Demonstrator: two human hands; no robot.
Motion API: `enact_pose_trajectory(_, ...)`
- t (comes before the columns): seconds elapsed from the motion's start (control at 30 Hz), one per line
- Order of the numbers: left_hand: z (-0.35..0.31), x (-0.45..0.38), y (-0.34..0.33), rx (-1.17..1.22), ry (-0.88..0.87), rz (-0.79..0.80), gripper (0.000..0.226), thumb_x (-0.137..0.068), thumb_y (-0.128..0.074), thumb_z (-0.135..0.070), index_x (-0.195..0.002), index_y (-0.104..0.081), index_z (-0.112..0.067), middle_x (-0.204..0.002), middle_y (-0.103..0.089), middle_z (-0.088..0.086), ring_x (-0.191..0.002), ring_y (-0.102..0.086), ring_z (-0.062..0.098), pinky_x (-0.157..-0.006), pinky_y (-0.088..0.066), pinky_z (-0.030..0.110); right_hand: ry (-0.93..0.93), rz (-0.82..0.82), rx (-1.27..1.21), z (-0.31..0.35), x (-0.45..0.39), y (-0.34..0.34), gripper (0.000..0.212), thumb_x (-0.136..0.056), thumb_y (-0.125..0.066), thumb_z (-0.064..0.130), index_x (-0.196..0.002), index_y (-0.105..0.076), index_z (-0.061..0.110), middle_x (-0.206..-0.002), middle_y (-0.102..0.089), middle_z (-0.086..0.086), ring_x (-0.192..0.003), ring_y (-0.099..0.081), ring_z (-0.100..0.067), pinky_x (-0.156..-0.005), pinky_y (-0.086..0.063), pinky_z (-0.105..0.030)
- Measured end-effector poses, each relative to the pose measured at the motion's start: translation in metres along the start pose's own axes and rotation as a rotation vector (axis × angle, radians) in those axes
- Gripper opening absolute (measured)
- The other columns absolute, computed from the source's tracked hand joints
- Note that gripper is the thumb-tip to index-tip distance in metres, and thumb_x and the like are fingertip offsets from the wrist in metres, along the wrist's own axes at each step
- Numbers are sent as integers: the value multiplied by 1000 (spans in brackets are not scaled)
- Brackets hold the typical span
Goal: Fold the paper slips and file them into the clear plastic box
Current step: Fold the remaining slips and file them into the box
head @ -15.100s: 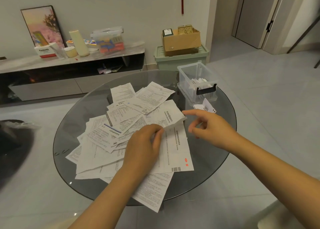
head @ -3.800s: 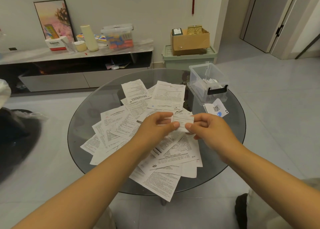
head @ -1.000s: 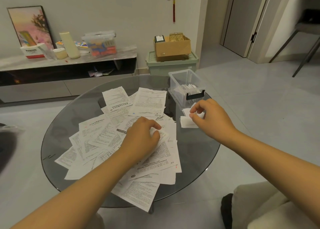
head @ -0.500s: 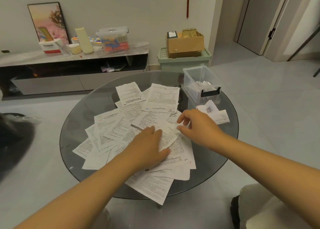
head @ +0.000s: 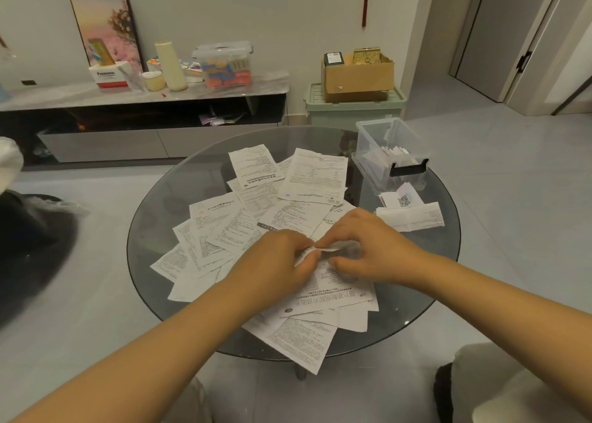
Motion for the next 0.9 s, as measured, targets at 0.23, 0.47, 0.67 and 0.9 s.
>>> enact_pose_trajectory(0.23,-2,9,4,-35,-50,101,33,-90,-50,-30,-122,-60,-27,-112,-62,-11,-97,-55,8,-82,-47,28,-11,-100,37,-3,7,1,15,-85,-66,23,-95,-74,31,-96,-69,13,-87,-45,-1,-73,-35,-11)
enact_pose_trajectory(0.47,5,19,6,-47,-113,170,38,-89,-50,-12,-122,-62,-27,-126,-58,-13,-116,-50,6,-98,-35,17,-116,25,11,-14,21,8,18,-89,-60,18,-97,-72,29,-102,-70,8,-94,-60,-4,-84,-46,-16)
enact_pose_trajectory(0.67,2,22,7,-131,-150,121,38,-90,-34,-40,-103,-67,-24,-87,-69,-6,-78,-60,13,-73,-49,35,-87,171,17,-1,38,9,33,-80,-67,43,-111,-64,34,-119,-61,15,-112,-51,-5,-94,-41,-20)
enact_pose_trajectory(0.9,-5,19,4,44,-78,26,44,-91,-54,-37,-133,-43,-37,-106,-63,-11,-92,-59,9,-81,-49,30,-261,39,-217,-7,36,-1,34,-83,-63,37,-93,-68,5,-98,-68,-13,-94,-62,-27,-88,-48,-49)
Point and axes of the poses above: each hand's wrist, its own x-axis away from the middle knuckle, its own y-axis out of the back of the hand, z = x × y, the point moved 1 cm from there along -x, towards the middle knuckle
